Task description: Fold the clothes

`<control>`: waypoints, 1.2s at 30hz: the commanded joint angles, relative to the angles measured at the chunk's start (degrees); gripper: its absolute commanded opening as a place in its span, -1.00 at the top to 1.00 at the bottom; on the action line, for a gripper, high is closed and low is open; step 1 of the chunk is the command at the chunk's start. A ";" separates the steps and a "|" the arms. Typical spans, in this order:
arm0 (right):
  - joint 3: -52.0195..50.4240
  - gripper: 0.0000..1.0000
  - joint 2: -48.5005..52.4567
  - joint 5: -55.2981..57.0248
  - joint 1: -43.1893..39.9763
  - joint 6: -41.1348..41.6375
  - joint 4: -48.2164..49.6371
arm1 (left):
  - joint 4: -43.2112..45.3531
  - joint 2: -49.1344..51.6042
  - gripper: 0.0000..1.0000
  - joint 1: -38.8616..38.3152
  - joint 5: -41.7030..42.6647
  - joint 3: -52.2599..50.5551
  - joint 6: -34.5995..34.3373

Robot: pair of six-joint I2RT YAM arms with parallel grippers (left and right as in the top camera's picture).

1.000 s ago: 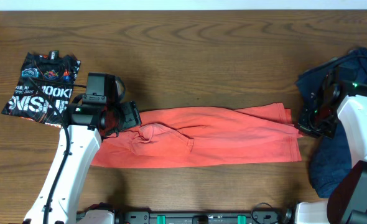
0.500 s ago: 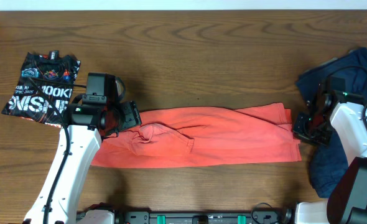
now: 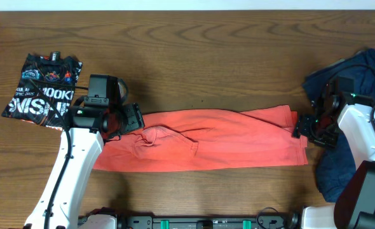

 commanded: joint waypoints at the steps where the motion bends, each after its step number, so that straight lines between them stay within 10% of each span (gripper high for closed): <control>1: 0.44 -0.41 2.29 -1.22 0.13 -1.99 0.35 | -0.17 -0.50 -0.42 0.20 -0.31 0.59 -0.02; 15: 0.44 -0.44 13.33 -2.14 0.17 -3.69 4.24 | -0.15 -0.50 -0.43 0.20 -0.33 0.59 0.17; 28: 0.46 0.91 13.75 -5.73 0.17 -4.11 5.20 | 0.07 -0.50 -0.43 0.20 -0.33 0.59 0.15; 36: 3.13 0.98 13.60 -4.57 -1.25 -3.61 4.81 | 0.46 -0.52 -0.42 0.20 -0.28 0.68 0.17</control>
